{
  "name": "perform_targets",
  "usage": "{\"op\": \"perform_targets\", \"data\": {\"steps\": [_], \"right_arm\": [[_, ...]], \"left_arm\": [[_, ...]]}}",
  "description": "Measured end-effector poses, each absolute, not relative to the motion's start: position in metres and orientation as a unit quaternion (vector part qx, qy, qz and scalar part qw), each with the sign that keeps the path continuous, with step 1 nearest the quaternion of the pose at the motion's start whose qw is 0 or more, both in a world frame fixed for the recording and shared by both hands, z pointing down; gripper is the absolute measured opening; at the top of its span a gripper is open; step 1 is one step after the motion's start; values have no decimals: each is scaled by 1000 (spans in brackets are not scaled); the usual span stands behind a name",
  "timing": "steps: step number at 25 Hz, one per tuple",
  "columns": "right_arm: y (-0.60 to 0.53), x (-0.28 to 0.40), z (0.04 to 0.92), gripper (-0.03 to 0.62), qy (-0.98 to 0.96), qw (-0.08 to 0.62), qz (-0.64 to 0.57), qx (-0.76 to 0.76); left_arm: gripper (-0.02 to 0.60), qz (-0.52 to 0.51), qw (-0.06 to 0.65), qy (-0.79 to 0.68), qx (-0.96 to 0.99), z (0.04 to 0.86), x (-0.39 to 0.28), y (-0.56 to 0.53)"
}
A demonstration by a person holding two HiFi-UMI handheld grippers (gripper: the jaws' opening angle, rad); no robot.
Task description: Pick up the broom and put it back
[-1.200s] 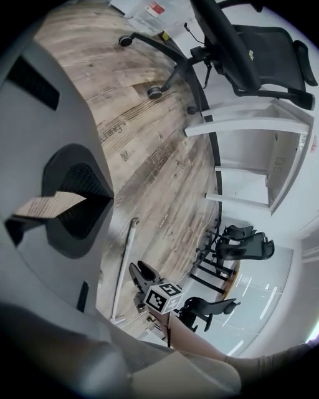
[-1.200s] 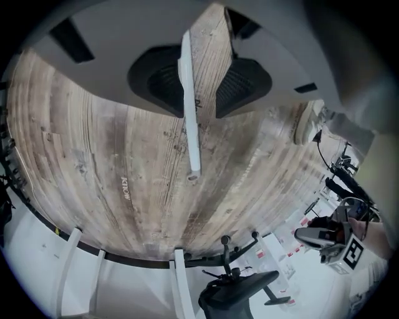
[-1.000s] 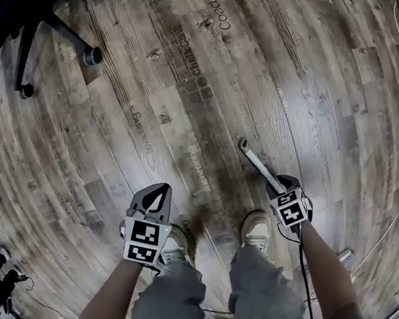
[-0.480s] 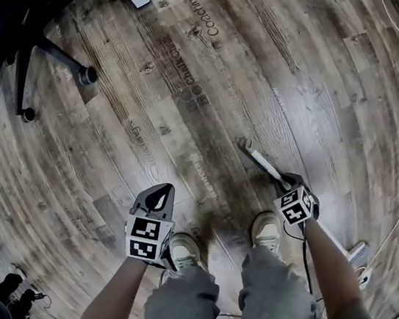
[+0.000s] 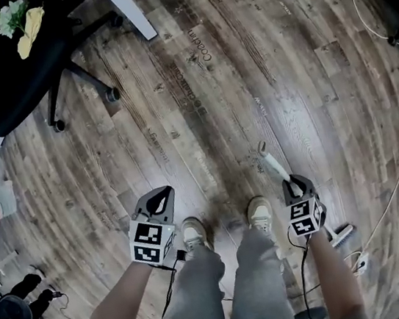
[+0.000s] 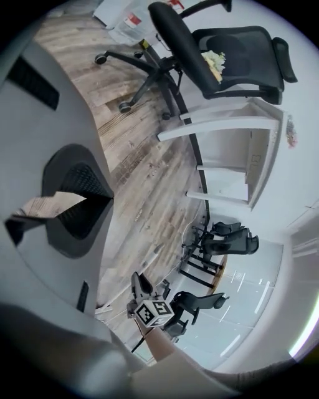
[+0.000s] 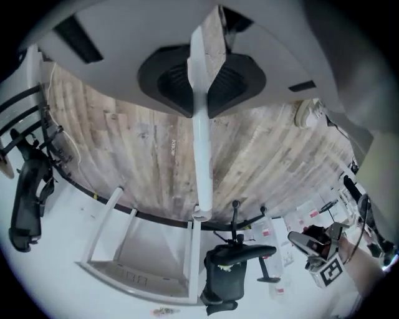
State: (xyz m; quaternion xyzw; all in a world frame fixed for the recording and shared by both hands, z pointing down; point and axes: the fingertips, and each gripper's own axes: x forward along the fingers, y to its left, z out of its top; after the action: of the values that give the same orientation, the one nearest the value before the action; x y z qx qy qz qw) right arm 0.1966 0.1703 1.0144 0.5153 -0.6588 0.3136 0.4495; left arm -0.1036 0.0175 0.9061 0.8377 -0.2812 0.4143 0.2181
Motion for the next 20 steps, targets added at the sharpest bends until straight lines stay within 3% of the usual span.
{"op": "perform_targets", "data": {"steps": [6, 12, 20], "right_arm": [[172, 219, 888, 94, -646, 428, 283, 565], [161, 250, 764, 93, -624, 379, 269, 628], [110, 239, 619, 92, -644, 276, 238, 673]], "left_arm": [[15, 386, 152, -296, 860, 789, -99, 23], [15, 346, 145, -334, 865, 692, -97, 14], [15, 283, 159, -384, 865, 580, -107, 5]]}}
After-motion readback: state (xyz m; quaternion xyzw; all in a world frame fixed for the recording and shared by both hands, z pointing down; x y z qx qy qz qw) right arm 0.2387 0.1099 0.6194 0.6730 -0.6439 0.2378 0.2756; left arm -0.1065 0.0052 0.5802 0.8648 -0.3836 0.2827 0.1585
